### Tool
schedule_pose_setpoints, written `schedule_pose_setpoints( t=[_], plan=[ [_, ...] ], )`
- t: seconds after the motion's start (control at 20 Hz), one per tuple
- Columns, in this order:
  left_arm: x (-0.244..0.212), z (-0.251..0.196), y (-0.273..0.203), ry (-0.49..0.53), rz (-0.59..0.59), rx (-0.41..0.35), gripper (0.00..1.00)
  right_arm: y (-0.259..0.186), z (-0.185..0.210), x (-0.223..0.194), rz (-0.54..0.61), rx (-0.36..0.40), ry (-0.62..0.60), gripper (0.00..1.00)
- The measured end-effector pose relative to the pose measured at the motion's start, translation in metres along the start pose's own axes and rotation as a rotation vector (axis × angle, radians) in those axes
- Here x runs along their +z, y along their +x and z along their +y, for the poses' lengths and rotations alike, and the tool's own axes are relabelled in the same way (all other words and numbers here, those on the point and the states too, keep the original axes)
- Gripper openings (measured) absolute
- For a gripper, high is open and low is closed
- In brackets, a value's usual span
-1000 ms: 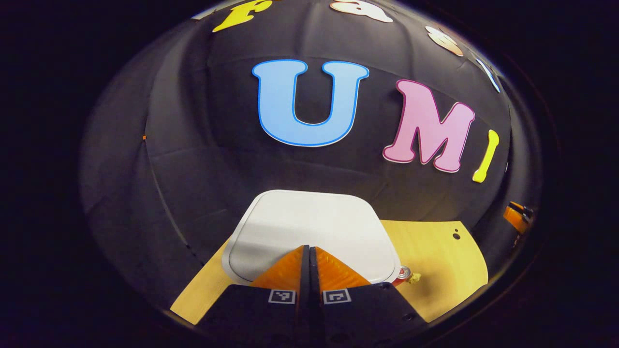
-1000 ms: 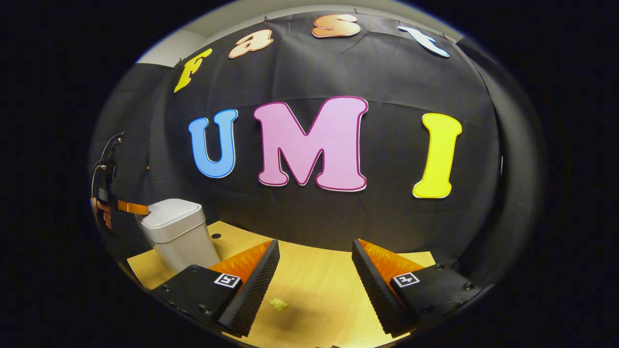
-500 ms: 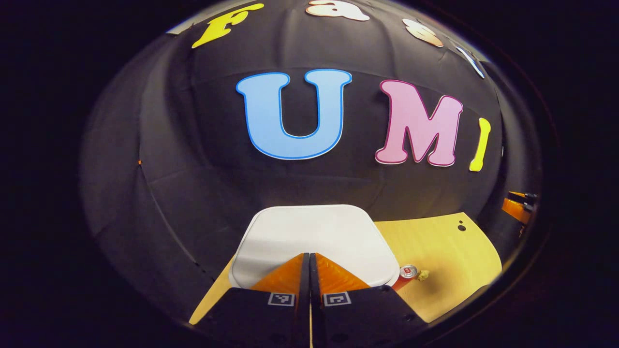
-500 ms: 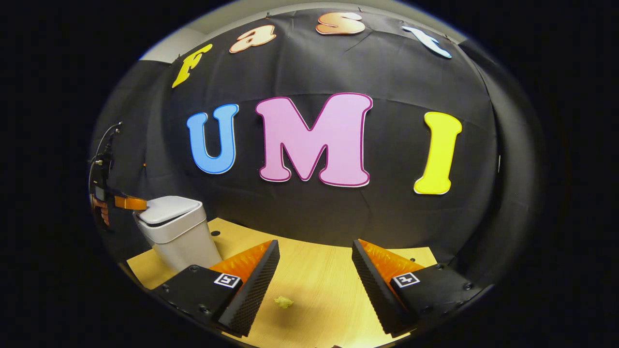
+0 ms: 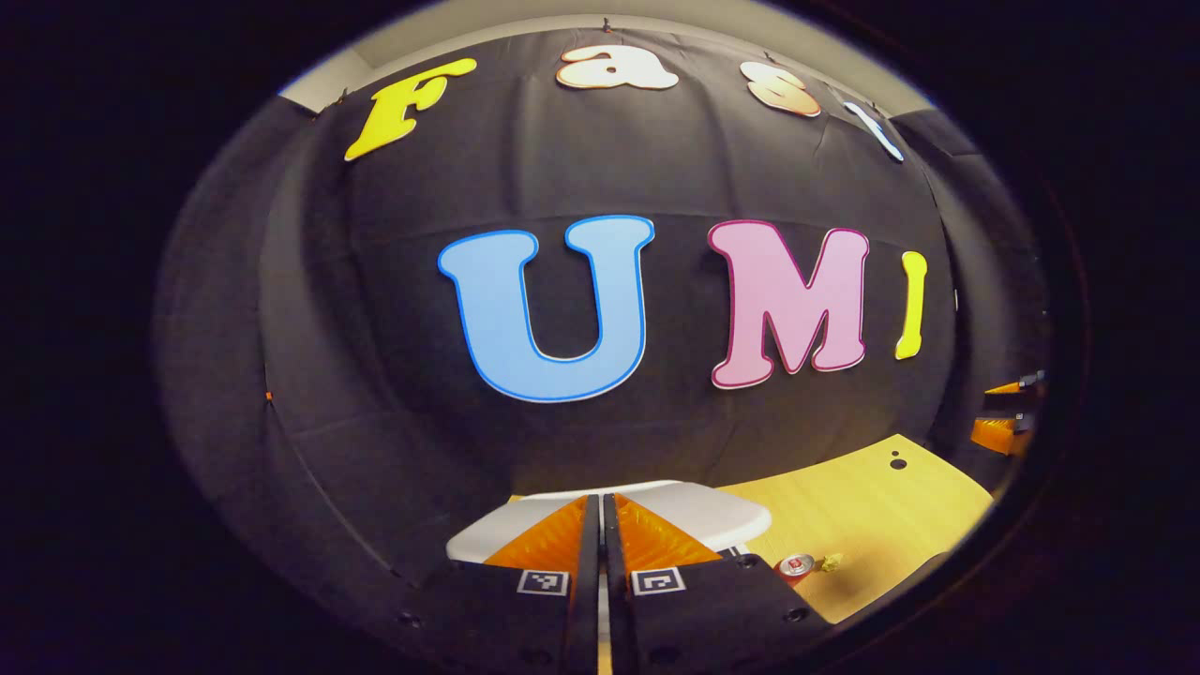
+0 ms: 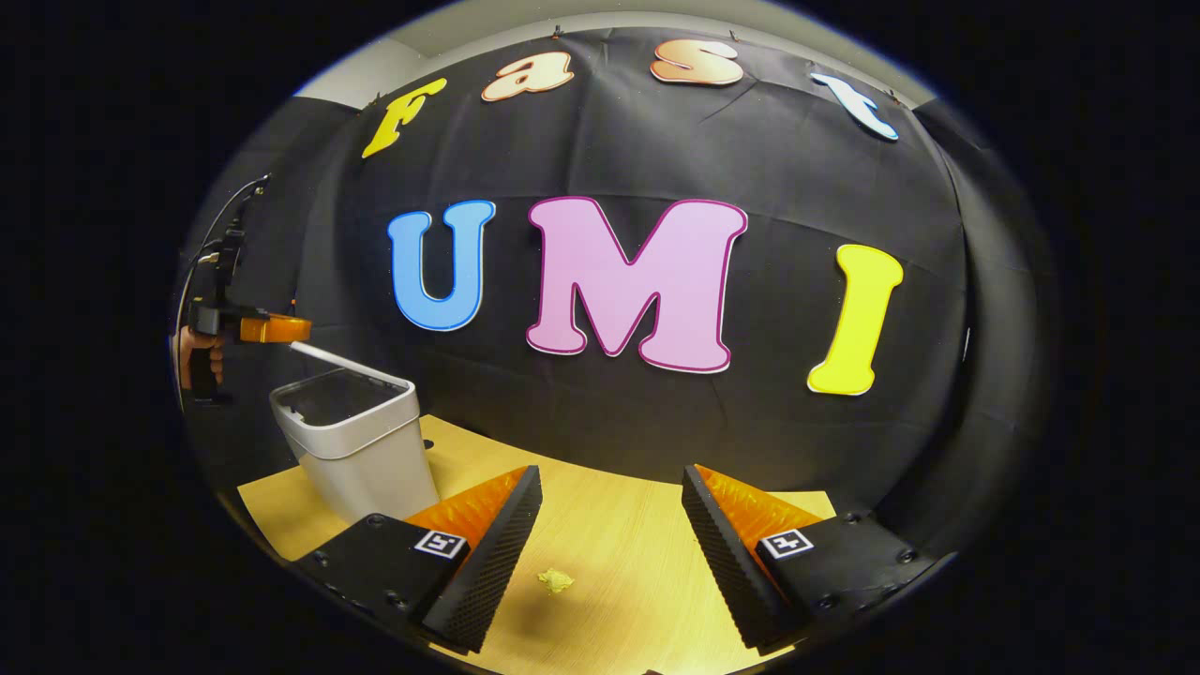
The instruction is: Press the lid of the desktop garbage bin to open it, pick up the crumpled paper on the desktop and throw it into the bin, then pick up the pop can on the desktop and drop it into the bin, and finally close the garbage bin lid.
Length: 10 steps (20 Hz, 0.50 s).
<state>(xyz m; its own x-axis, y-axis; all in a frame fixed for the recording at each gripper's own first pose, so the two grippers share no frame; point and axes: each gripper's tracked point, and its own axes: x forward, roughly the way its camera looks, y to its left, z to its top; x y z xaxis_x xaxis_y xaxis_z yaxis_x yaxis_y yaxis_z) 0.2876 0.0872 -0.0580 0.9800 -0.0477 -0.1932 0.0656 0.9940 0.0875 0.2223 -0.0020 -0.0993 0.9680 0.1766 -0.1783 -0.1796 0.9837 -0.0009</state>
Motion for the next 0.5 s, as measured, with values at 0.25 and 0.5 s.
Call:
schedule_pose_setpoints(
  t=[0.25,0.5],
  plan=[
    [0.055,0.002,-0.013,-0.014,-0.136,0.008,0.24,-0.005,-0.001,0.001,0.003,-0.007,-0.006,0.97],
    [0.084,-0.004,-0.041,0.007,-0.209,0.0,0.32,0.0,0.011,-0.005,0.014,0.013,-0.007,0.97]
  ],
)
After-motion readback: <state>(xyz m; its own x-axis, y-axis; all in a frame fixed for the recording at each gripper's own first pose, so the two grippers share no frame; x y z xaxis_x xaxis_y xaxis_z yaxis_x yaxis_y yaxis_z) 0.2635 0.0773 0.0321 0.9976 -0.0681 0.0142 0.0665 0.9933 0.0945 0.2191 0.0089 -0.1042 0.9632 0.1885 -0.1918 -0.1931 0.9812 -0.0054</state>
